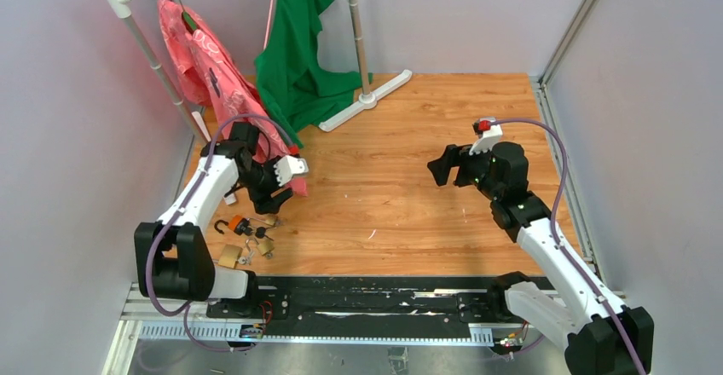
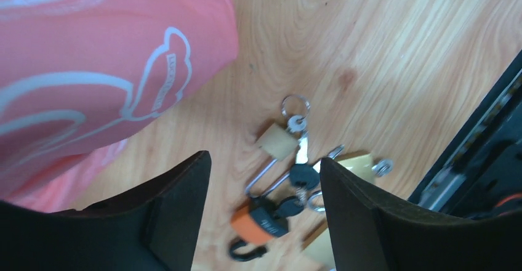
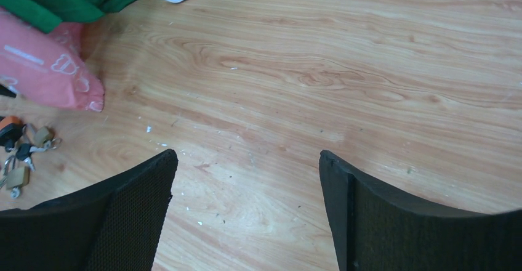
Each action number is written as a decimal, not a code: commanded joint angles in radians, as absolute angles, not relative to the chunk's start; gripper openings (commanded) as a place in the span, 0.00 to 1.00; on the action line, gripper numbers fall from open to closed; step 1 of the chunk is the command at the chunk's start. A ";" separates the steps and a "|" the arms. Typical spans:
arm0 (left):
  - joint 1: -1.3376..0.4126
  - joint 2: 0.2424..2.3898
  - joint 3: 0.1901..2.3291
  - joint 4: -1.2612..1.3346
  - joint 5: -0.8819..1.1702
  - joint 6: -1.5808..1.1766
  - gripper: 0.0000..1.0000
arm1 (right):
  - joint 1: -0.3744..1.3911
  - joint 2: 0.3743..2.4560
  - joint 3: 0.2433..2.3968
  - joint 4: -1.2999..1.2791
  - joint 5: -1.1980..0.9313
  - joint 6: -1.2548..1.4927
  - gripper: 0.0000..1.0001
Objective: Lock with the key
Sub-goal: Pick up the lock from the center of the board.
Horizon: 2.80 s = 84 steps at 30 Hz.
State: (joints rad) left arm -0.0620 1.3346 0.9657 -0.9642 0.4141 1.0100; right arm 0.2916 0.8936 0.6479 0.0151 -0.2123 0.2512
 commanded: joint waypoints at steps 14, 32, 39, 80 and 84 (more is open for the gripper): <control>0.262 1.498 1.043 -1.210 0.466 1.797 0.65 | 0.344 0.883 0.686 0.023 -0.420 0.218 0.87; 0.145 1.457 0.826 -0.881 0.497 1.607 0.67 | 0.493 0.940 0.683 0.039 -0.352 0.182 0.83; 0.089 1.495 0.828 -0.820 0.458 1.604 0.65 | 0.513 0.944 0.691 0.027 -0.344 0.175 0.83; -0.079 1.082 0.795 -0.893 0.606 1.245 0.00 | 0.818 1.282 0.781 0.287 -0.315 0.636 0.58; -0.119 1.051 0.802 -0.893 0.611 1.171 0.00 | 0.875 1.538 0.908 0.444 -0.494 0.771 0.53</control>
